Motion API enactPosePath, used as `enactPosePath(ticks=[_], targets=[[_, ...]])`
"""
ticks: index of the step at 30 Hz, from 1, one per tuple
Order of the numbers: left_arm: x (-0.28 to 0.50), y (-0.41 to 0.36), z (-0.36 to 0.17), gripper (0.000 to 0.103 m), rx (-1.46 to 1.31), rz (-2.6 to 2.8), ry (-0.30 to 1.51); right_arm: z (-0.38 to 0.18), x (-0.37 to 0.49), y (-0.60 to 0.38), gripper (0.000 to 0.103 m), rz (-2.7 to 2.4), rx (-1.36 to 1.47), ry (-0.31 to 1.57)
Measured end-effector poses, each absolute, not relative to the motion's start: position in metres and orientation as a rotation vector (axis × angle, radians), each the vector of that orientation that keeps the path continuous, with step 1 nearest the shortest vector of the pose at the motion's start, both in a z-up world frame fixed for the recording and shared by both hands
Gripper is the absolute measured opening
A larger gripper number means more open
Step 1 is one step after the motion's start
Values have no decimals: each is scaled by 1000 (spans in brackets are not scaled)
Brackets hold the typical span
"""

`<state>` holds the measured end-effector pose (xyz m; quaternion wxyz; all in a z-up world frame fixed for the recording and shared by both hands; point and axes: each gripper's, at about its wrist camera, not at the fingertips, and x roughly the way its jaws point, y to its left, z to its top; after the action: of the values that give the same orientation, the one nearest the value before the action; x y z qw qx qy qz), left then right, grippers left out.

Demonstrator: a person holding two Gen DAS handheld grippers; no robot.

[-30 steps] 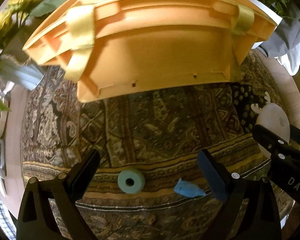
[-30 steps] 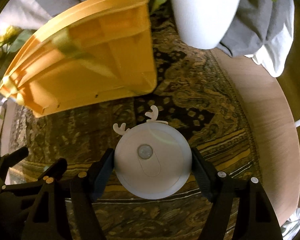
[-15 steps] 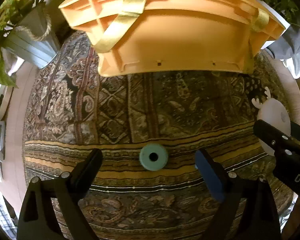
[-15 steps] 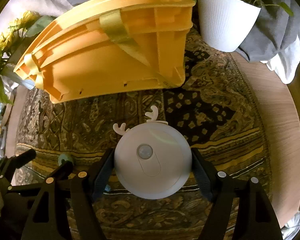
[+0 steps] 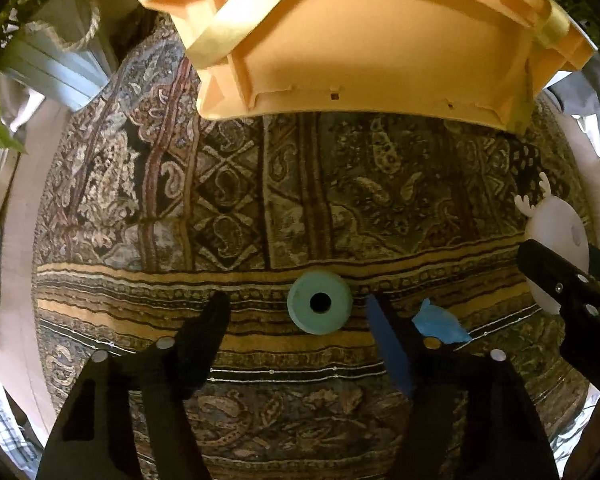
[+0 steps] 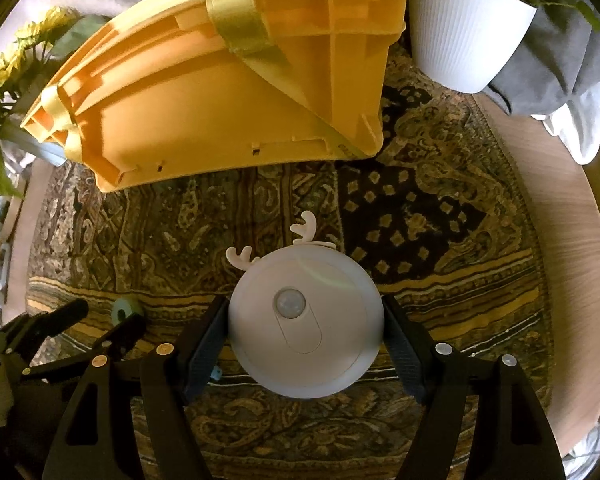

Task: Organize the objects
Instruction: 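Close the right tool on the white deer toy while the left tool grasps the green ring, then lift the deer toy and green ring and carry both to the orange crate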

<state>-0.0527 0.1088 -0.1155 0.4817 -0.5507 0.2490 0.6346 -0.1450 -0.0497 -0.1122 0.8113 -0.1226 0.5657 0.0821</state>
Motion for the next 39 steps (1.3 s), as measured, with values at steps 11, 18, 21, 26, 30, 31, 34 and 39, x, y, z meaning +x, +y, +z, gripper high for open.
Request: enactPosePath(ticks=[11,18,21,26,30,31,34,39], targets=[[-53,107,-124,42,-1382,1515,531,-118,-146,-46,74,169,-286,1220],[-54,103,-121,36,-1370,1517,491,-116,-148,-45,74,171,-292,1210],[-53,100,-115,36,-1349,1527,475,-113,-149,-43,74,175,-294,1202],[-63,94,-103,36,-1310,1552,439,-103,-149,-41,74,188,-293,1177],[-66,92,-91,35,-1280,1572,399,-95,-148,-37,74,196,-289,1154],[-67,91,-88,36,-1273,1577,391,-93,-148,-36,74,207,-297,1145],[-69,89,-78,36,-1258,1591,353,-83,-149,-34,74,212,-288,1121],[-62,91,-54,35,-1217,1628,295,-67,-149,-28,74,231,-273,1079]])
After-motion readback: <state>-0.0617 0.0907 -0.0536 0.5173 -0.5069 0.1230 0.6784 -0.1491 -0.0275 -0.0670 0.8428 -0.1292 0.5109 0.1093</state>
